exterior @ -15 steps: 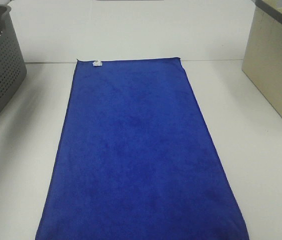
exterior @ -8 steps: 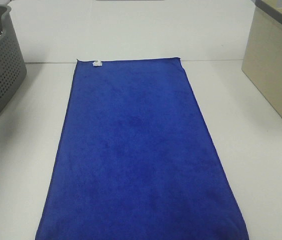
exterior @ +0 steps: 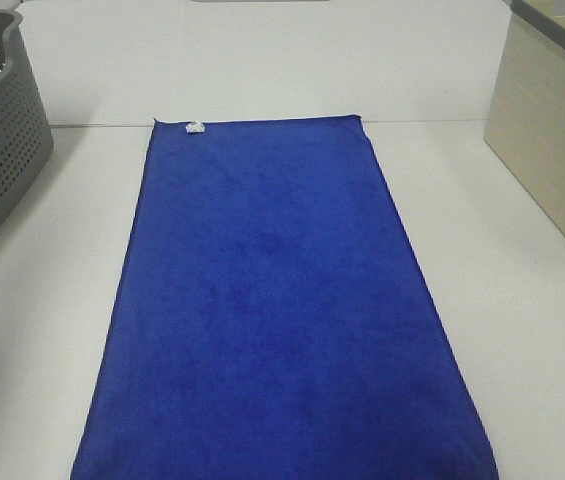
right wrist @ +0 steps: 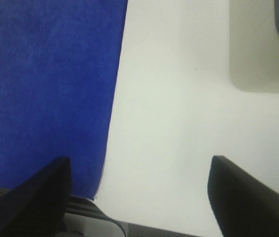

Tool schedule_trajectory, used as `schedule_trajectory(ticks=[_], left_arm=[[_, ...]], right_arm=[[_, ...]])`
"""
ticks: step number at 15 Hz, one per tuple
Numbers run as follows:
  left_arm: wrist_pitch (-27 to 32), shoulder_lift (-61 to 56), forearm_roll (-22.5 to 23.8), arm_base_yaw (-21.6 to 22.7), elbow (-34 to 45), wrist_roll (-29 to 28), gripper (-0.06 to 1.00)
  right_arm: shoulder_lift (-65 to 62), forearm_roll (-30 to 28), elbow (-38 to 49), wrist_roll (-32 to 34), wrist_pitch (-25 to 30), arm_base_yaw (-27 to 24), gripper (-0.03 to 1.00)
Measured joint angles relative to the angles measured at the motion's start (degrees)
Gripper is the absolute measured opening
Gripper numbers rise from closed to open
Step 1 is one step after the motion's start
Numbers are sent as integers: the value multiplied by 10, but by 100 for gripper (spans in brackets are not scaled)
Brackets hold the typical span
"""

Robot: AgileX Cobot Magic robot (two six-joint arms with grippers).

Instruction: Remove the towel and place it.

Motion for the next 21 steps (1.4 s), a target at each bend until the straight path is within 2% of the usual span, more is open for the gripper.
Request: schedule_trajectory(ticks=[1, 2, 3, 5, 7, 10, 13, 16, 17, 21], left_arm=[[1, -94, 1, 0, 48, 0, 78], [1, -94, 1, 0, 48, 0, 78], [1, -176, 2, 0, 78, 0, 78], [1, -241, 2, 0, 92, 0, 78], [0, -308, 2, 0, 127, 1, 78], [-15, -406, 7, 0, 199, 5, 78], [-17, -494, 9, 0, 273, 32, 78], [-17, -564, 9, 0, 320, 34, 78], [-17, -607, 9, 0, 338, 34, 78], [-23, -611, 8, 0, 338, 34, 78]], right_arm=[[-76, 0, 84, 0, 0, 0, 75], [-76, 0, 84, 0, 0, 0, 75], [-149, 0, 159, 0, 0, 0, 75], [-200, 3, 210, 0, -5, 0, 75], [-259, 5, 254, 0, -33, 0, 75], [-323, 5, 282, 0, -75, 0, 75], [-379, 5, 309, -11, -78, 0, 75], [-437, 5, 335, -29, -80, 0, 75], [-490, 5, 362, -33, -85, 0, 75], [-584, 5, 382, -41, -81, 0, 75]])
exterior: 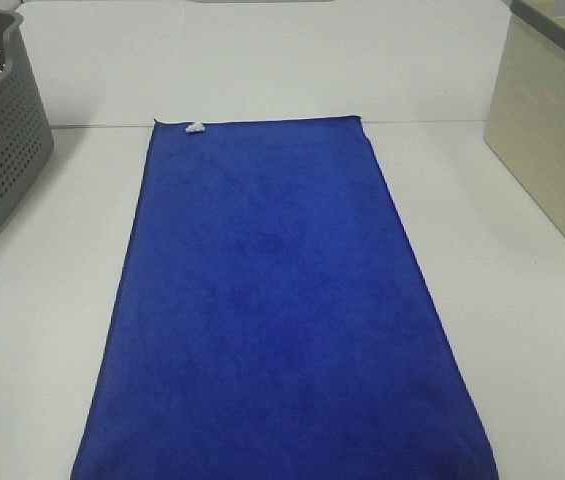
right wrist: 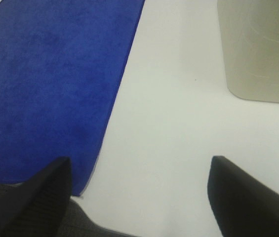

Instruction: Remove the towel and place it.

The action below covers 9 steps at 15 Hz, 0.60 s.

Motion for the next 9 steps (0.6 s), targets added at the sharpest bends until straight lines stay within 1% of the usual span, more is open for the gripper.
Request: schedule_trajectory(ticks=[2, 5, 9], left_arm=[[-8, 0, -8, 0, 2, 0, 78], [-42, -1, -14, 0, 23, 0, 78], [-52, -1, -13, -5, 25, 0, 78]], right_arm=[[-8, 0, 3, 0, 11, 0, 75], [-8, 1, 6, 0, 14, 0, 75], [-8, 1, 6, 0, 15, 0, 75]])
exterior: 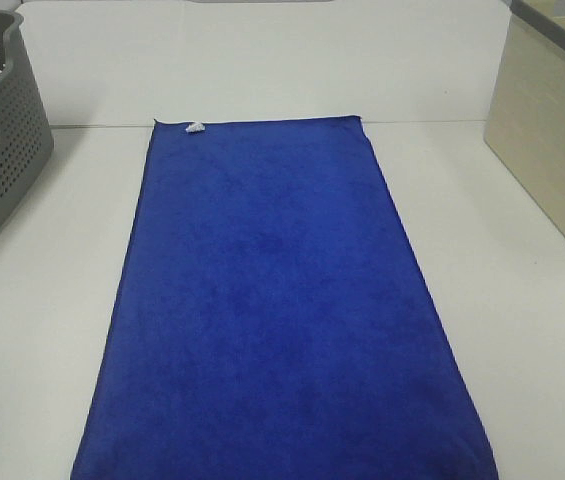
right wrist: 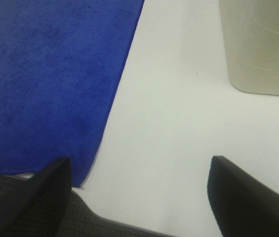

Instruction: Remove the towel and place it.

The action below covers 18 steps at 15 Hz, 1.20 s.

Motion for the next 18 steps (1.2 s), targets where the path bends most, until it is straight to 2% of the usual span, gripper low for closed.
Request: schedule_trajectory(ticks=[3, 6, 8, 10, 18], left_arm=[[-1, 0, 0, -29, 0, 0, 78], [-1, 0, 0, -30, 0, -1, 78], [-1, 0, 0, -30, 0, -2, 78], [-1, 0, 0, -30, 0, -4, 78], [-1, 0, 0, -30, 0, -4, 78]], right_arm=[[0, 0, 0, 0, 3, 0, 75], [0, 1, 0, 0, 3, -3, 75], [0, 3, 0, -1, 3, -48, 75], [0, 4, 0, -1, 3, -68, 75], [0, 5, 0, -1, 6, -68, 75]])
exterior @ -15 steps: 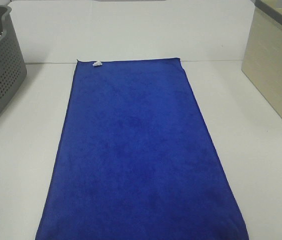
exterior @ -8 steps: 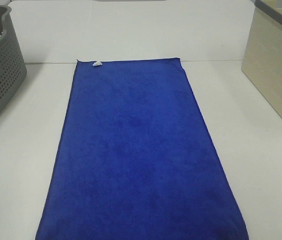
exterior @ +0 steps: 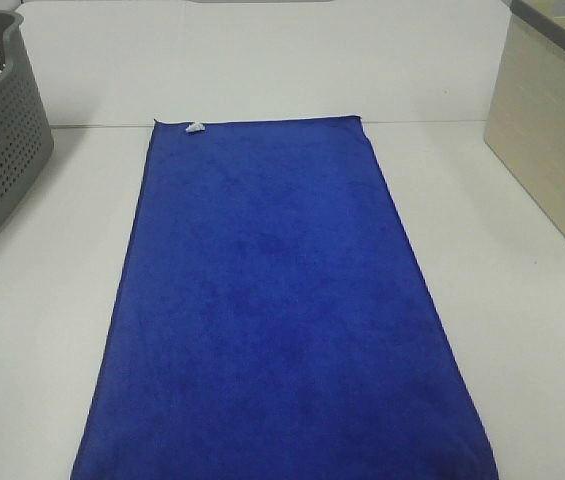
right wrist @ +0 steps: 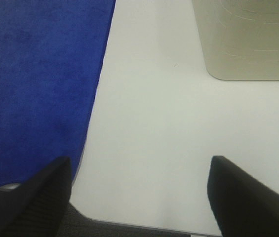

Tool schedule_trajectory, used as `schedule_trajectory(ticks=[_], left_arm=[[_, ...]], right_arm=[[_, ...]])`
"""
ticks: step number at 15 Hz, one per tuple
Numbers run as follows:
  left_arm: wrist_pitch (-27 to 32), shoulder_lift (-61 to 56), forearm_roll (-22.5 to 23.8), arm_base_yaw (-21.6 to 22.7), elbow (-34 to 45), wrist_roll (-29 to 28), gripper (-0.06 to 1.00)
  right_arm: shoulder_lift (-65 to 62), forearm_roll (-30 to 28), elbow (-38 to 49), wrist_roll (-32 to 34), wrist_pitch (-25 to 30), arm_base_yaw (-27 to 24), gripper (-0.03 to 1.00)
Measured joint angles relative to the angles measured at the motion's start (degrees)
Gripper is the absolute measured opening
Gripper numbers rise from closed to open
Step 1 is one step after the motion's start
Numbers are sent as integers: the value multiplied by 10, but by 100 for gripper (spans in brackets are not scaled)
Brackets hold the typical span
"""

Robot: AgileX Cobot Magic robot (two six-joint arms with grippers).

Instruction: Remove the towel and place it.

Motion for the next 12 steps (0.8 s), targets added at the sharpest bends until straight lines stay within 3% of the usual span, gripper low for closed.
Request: schedule_trajectory(ticks=[12], left_arm=[[-1, 0, 0, 0, 0, 0, 78]], right_arm=[[0, 0, 0, 0, 0, 0, 75]])
